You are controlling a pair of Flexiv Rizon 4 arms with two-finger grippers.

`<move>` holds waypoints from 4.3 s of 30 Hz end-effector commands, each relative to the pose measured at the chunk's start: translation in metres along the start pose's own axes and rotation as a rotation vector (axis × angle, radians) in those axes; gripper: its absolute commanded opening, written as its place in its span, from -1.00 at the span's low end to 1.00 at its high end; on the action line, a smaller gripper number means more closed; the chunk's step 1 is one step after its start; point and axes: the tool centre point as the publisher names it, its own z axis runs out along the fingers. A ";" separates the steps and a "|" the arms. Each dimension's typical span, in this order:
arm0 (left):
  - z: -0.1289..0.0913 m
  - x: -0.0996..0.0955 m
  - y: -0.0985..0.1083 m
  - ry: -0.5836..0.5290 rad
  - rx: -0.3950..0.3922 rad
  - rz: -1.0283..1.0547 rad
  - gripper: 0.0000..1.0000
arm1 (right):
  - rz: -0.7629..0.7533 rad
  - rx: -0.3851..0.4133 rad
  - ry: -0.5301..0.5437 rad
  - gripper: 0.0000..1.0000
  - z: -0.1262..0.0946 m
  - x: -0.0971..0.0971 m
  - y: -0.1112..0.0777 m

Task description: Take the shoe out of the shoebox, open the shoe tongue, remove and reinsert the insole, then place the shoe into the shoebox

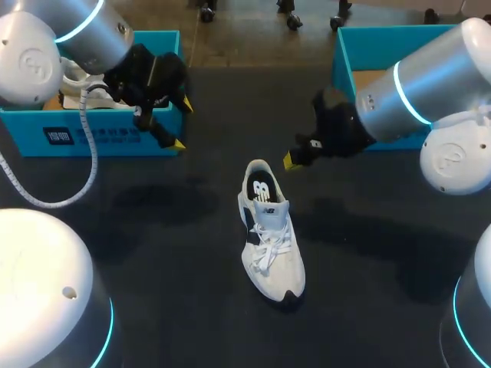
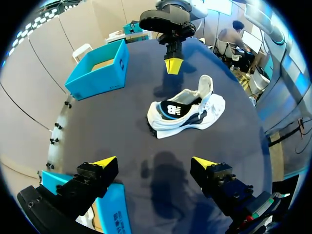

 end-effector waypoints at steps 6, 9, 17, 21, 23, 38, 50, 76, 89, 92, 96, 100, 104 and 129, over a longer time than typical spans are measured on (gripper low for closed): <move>-0.001 0.001 0.000 0.000 -0.003 0.001 1.00 | 0.001 0.056 -0.270 -1.00 -0.012 0.011 -0.018; -0.001 0.001 0.000 0.000 -0.003 0.001 1.00 | -0.009 0.057 -0.296 -1.00 -0.012 0.013 -0.018; -0.001 0.001 0.000 0.000 -0.003 0.001 1.00 | -0.009 0.057 -0.296 -1.00 -0.012 0.013 -0.018; -0.001 0.001 0.000 0.000 -0.003 0.001 1.00 | -0.009 0.057 -0.296 -1.00 -0.012 0.013 -0.018; -0.001 0.001 0.000 0.000 -0.003 0.001 1.00 | -0.009 0.057 -0.296 -1.00 -0.012 0.013 -0.018; -0.001 0.001 0.000 0.000 -0.003 0.001 1.00 | 0.019 -0.006 -0.318 -1.00 0.048 0.018 -0.014; -0.001 0.001 0.000 0.000 -0.003 0.001 1.00 | 0.023 0.035 -0.354 -1.00 0.048 0.019 -0.020; -0.001 0.001 0.000 0.000 -0.003 0.001 1.00 | 0.035 0.070 -0.411 -1.00 0.079 0.001 -0.039; -0.001 0.001 0.000 0.000 -0.003 0.001 1.00 | 0.054 0.095 -0.417 -1.00 0.104 -0.010 -0.041; -0.001 0.001 0.000 0.000 -0.003 0.001 1.00 | 0.070 0.096 -0.412 -1.00 0.107 -0.014 -0.044; -0.001 0.001 0.000 0.000 -0.003 0.001 1.00 | 0.082 0.110 -0.405 -1.00 0.115 -0.019 -0.047; -0.001 0.001 0.000 0.000 -0.003 0.001 1.00 | 0.079 0.111 -0.423 -1.00 0.112 -0.017 -0.044; -0.001 0.001 0.000 0.000 -0.003 0.001 1.00 | 0.061 0.089 -0.452 -1.00 0.098 -0.011 -0.036; -0.001 0.001 0.000 0.000 -0.003 0.001 1.00 | 0.032 0.097 -0.471 -1.00 0.110 -0.021 -0.012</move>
